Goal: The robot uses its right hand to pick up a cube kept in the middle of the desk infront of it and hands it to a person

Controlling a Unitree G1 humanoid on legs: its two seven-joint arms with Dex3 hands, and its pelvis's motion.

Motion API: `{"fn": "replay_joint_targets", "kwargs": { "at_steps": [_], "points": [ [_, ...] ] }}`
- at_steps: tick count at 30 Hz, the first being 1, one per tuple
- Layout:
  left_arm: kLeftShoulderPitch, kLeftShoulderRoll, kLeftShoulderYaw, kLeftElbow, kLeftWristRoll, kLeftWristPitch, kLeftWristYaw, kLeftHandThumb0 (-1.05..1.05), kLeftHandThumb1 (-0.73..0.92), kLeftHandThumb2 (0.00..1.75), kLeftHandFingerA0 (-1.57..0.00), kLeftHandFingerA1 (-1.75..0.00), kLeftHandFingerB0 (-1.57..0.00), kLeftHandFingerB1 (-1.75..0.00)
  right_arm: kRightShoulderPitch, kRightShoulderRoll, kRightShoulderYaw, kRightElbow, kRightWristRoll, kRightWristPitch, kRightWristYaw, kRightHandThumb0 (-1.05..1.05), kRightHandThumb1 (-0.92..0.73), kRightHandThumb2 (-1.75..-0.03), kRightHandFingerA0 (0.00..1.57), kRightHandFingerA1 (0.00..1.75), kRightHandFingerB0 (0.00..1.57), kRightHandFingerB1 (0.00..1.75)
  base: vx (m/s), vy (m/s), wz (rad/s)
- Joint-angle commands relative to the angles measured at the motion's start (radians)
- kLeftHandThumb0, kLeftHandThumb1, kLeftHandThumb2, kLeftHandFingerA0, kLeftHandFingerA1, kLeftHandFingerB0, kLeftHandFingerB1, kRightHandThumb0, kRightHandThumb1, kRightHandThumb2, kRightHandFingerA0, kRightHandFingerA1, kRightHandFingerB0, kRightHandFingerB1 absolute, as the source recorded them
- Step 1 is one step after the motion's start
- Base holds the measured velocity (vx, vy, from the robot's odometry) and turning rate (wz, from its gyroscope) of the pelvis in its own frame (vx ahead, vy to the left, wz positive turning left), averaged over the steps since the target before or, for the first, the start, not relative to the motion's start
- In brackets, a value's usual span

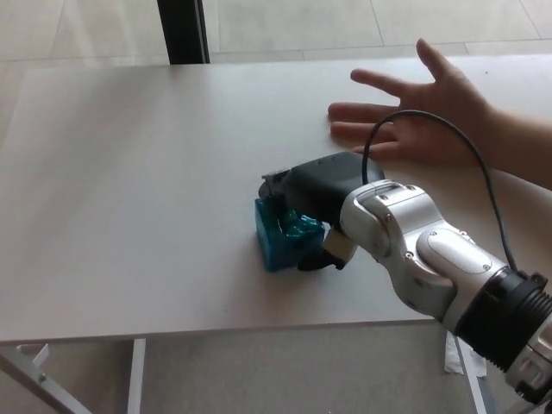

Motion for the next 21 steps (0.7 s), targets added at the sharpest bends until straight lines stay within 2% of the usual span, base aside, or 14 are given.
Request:
{"fn": "replay_joint_targets", "kwargs": {
  "at_steps": [1, 2, 3, 4, 5, 7, 8, 10, 15, 16, 17, 18, 20, 21],
  "points": [
    [0.013, 0.006, -0.017, -0.001, 0.021, -0.038, -0.002, -1.05, 0.61, 0.86, -0.57, -1.45, -0.24, -1.35, 0.088, 0.029, -0.028, 0.034, -0.087, -0.042, -0.323, -0.31, -0.64, -0.63, 0.85, 1.43, 0.89, 0.53, 0.0, 0.0, 0.0],
    [0.012, 0.005, -0.015, 0.002, 0.018, -0.036, -0.002, -1.05, 0.61, 0.86, -0.57, -1.45, -0.24, -1.35, 0.097, 0.037, -0.037, 0.041, -0.083, -0.052, -0.355, -0.31, -0.64, -0.63, 0.85, 1.43, 0.89, 0.53, 0.0, 0.0, 0.0],
    [0.013, 0.002, -0.015, 0.004, 0.018, -0.039, -0.002, -1.05, 0.6, 0.89, -0.55, -1.45, -0.23, -1.45, 0.11, 0.045, -0.045, 0.039, -0.082, -0.053, -0.384, -0.34, -0.64, -0.59, 0.85, 1.48, 0.9, 0.58, 0.0, 0.0, 0.0],
    [0.015, -0.002, -0.017, 0.005, 0.02, -0.042, 0.005, -1.05, 0.61, 0.9, -0.55, -1.45, -0.22, -1.45, 0.128, 0.056, -0.053, 0.05, -0.085, -0.068, -0.455, -0.34, -0.58, -0.57, 0.85, 1.5, 0.95, 0.62, 0.0, 0.0, 0.0],
    [0.018, -0.003, -0.019, 0.005, 0.022, -0.045, 0.007, -1.05, 0.64, 0.9, -0.58, -1.49, -0.32, -1.4, 0.139, 0.063, -0.056, 0.057, -0.089, -0.075, -0.5, -0.35, -0.57, -0.57, 0.84, 1.53, 0.95, 0.66, 0.0, 0.0, 0.0],
    [0.021, -0.004, -0.018, 0.004, 0.021, -0.045, 0.009, -1.05, 0.64, 0.89, -0.57, -1.49, -0.27, -1.4, 0.153, 0.077, -0.065, 0.065, -0.084, -0.078, -0.538, -0.34, -0.61, -0.59, 0.8, 1.59, 0.93, 0.7, 0.0, 0.0, 0.0],
    [0.02, -0.006, -0.009, 0.007, 0.012, -0.041, 0.012, -1.05, 0.61, 0.91, -0.62, -1.47, -0.26, -1.46, 0.168, 0.1, -0.081, 0.082, -0.075, -0.074, -0.595, -0.38, -0.61, -0.62, 0.76, 1.62, 0.93, 0.7, 0.0, 0.0, 0.0],
    [0.019, -0.007, -0.004, 0.01, 0.007, -0.038, 0.007, -1.05, 0.62, 0.92, -0.61, -1.47, -0.25, -1.44, 0.179, 0.122, -0.098, 0.111, -0.066, -0.088, -0.671, -0.35, -0.61, -0.61, 0.79, 1.64, 0.93, 0.8, 0.0, 0.0, 0.0],
    [0.019, -0.008, -0.008, 0.01, 0.011, -0.033, 0.014, -1.05, 0.64, 0.93, -0.59, -1.44, -0.2, -1.42, 0.181, 0.121, -0.105, 0.125, -0.066, -0.109, -0.699, -0.38, -0.61, -0.61, 0.77, 1.65, 0.88, 0.78, 0.0, 0.0, 0.0],
    [0.02, -0.008, -0.004, 0.011, 0.007, -0.037, 0.012, -1.05, 0.61, 0.94, -0.63, -1.46, -0.25, -1.46, 0.178, 0.097, -0.113, 0.103, -0.069, -0.124, -0.696, -0.37, -0.58, -0.57, 0.82, 1.58, 0.92, 0.7, 0.0, 0.0, 0.0],
    [0.02, -0.006, 0.002, 0.012, 0.001, -0.034, 0.006, -1.05, 0.61, 0.93, -0.65, -1.46, -0.22, -1.48, 0.172, 0.077, -0.121, 0.079, -0.069, -0.127, -0.676, -0.36, -0.58, -0.57, 0.81, 1.56, 0.91, 0.68, 0.0, 0.0, 0.0],
    [0.021, -0.005, 0.002, 0.013, 0.001, -0.033, 0.004, -1.05, 0.62, 0.89, -0.61, -1.48, -0.28, -1.38, 0.164, 0.063, -0.13, 0.069, -0.069, -0.133, -0.67, -0.36, -0.55, -0.6, 0.78, 1.61, 0.91, 0.64, 0.0, 0.0, 0.0],
    [0.021, -0.005, 0.002, 0.014, 0.002, -0.034, 0.004, -1.05, 0.62, 0.89, -0.61, -1.48, -0.28, -1.38, 0.162, 0.06, -0.133, 0.069, -0.07, -0.137, -0.674, -0.36, -0.55, -0.6, 0.78, 1.61, 0.91, 0.64, 0.0, 0.0, 0.0],
    [0.023, -0.003, 0.003, 0.014, 0.001, -0.04, 0.002, -1.05, 0.62, 0.93, -0.61, -1.46, -0.22, -1.46, 0.138, 0.038, -0.145, 0.073, -0.073, -0.16, -0.692, -0.35, -0.55, -0.57, 0.8, 1.61, 0.92, 0.66, 0.0, 0.0, 0.0]
  ]
}}
